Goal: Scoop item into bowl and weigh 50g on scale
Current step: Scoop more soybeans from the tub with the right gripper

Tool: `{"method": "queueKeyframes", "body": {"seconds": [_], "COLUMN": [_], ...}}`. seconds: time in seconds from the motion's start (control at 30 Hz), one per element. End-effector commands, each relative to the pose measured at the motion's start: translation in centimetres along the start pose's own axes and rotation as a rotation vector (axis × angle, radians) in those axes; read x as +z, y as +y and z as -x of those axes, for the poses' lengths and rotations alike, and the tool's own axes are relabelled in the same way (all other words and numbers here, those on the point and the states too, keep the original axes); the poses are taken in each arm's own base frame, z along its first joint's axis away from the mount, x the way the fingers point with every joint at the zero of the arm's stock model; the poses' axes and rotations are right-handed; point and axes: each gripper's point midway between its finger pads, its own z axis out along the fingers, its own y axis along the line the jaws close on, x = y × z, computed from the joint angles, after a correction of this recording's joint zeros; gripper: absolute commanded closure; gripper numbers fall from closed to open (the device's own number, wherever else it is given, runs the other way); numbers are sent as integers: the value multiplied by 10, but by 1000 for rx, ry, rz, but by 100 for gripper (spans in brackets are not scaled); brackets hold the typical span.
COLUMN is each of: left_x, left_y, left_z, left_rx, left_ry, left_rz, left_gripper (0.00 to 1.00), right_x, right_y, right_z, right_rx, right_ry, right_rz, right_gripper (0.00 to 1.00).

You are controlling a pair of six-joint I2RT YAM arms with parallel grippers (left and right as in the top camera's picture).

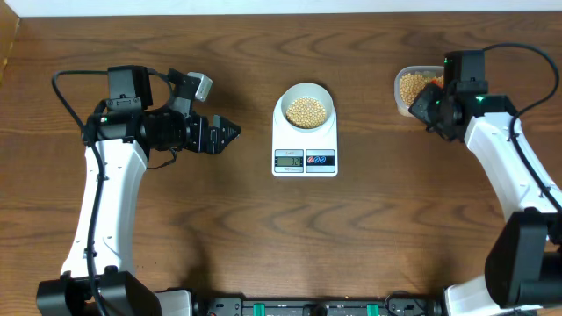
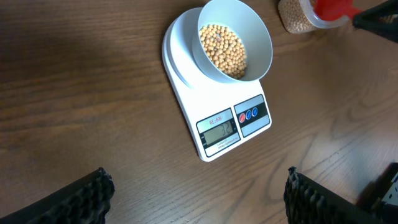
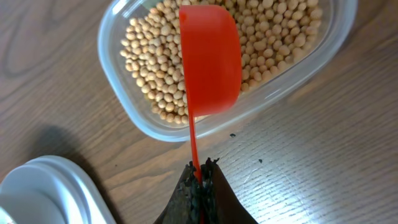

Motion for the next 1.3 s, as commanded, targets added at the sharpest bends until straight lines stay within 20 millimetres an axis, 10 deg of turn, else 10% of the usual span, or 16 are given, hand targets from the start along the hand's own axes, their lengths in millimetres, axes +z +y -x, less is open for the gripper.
{"method": "queueKeyframes", "body": {"seconds": [0.0,0.47,1.27], "left_x": [-8,-8,-8], "left_y": [-5,-5,-5], "left_z": [7,7,7], "left_rx": [38,38,38], "left_ry": [-30,-30,-30], "left_rz": [-2,-2,-2], "left_gripper": [10,10,10], "right_x": [13,24,-1], "right_y": [-5,15,12], "right_z": [-8,-18,20], "right_rx": [32,50,33], "right_ry": [47,140,184], "right_rz": [-11,125,477], "right_gripper": [99,99,99]}}
